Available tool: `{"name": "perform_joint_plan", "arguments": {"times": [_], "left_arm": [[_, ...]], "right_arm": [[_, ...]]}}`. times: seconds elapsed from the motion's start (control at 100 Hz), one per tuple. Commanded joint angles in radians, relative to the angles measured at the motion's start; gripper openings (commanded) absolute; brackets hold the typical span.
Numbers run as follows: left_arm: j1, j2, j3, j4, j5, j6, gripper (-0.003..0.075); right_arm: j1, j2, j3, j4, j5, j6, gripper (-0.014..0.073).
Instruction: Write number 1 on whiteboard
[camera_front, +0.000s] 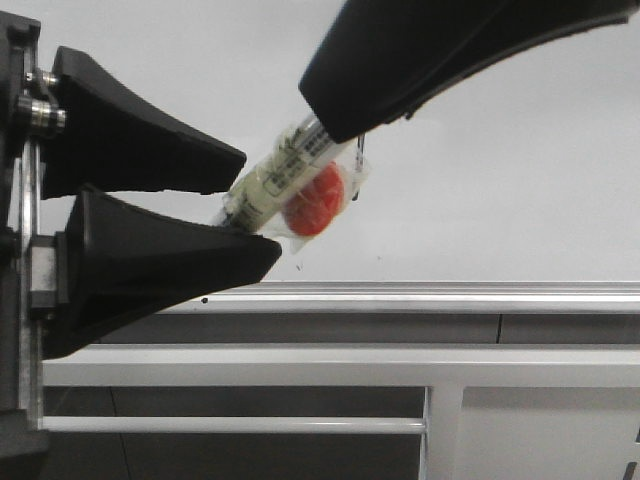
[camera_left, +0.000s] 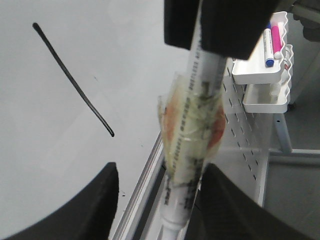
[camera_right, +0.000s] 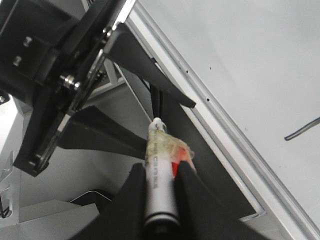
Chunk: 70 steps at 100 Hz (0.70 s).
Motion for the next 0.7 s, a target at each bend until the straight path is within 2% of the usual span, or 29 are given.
{"name": "perform_joint_plan", "arguments": {"times": [0.0,0.26,0.34,0.42,0.43,0.69], "left_arm": [[0.000,-0.014,-0.030,-0.013,-0.081,-0.005,0.0347],[0.000,-0.014,-0.030,-0.013,-0.081,-0.005,0.0331],[0.000,-0.014,-0.030,-0.013,-0.081,-0.005,0.0218],[0.000,-0.014,-0.030,-0.013,-0.083,-0.005,-0.0014],[0.000,-0.014,-0.030,-0.013,-0.083,-0.005,-0.0022],[0.000,-0.014,-0.030,-0.011,-0.090,-0.005,-0.0020]], "right_arm": [[0.001,-0.011,-0.037,-0.008,-0.074,0.001,-0.0064],[0.001,-0.011,-0.037,-0.018,-0.074,0.001,-0.0064],[0.001,-0.011,-0.037,-0.018,-0.074,0.001,-0.0064],[0.001,-0.011,-0.037,-0.018,-0.074,0.001,-0.0064],[0.001,-0.011,-0.037,-0.018,-0.074,0.001,-0.0064],[0.001,-0.011,-0.037,-0.018,-0.095,0.001,-0.0061]]}}
